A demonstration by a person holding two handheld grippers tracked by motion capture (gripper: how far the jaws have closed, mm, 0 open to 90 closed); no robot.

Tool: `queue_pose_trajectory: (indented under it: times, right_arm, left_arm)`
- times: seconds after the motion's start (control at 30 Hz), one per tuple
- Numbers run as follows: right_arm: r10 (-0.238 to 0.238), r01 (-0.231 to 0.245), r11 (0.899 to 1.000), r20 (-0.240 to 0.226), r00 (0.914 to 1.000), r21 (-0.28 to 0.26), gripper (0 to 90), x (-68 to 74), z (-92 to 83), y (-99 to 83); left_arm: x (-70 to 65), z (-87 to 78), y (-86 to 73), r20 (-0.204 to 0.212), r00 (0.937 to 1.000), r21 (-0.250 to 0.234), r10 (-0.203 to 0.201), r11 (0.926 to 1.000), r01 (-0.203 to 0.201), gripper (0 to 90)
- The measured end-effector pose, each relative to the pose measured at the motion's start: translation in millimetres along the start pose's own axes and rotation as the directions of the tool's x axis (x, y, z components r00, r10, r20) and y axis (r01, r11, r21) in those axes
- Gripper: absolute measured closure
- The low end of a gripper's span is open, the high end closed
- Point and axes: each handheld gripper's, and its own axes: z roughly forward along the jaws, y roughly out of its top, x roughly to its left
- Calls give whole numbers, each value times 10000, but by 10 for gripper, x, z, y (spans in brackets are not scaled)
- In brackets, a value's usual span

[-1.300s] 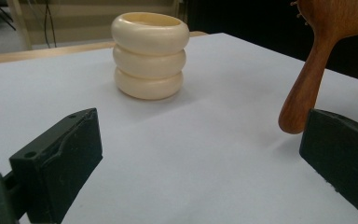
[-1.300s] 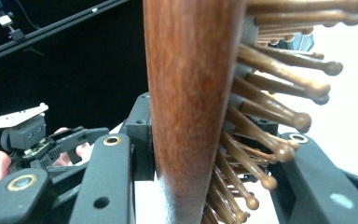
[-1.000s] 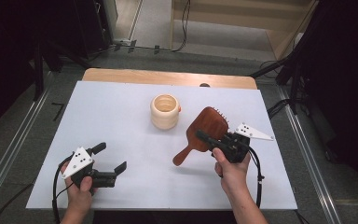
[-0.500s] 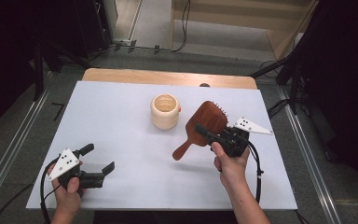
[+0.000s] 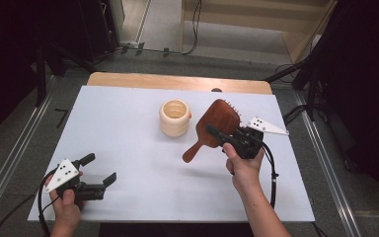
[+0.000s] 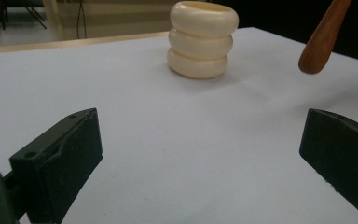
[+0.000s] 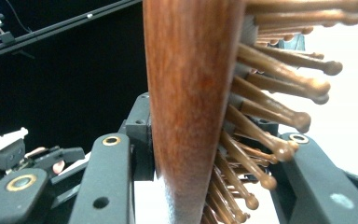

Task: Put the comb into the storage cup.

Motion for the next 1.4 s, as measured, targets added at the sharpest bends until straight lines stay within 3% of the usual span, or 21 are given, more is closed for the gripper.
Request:
queue_pose_trajectory:
  times: [1.4]
  right_arm:
    - [-498, 514, 9968, 277, 9984, -614, 541, -86, 291, 456]
  left_arm:
    - [17, 1, -19, 265, 9993, -51, -254, 9997, 256, 0]
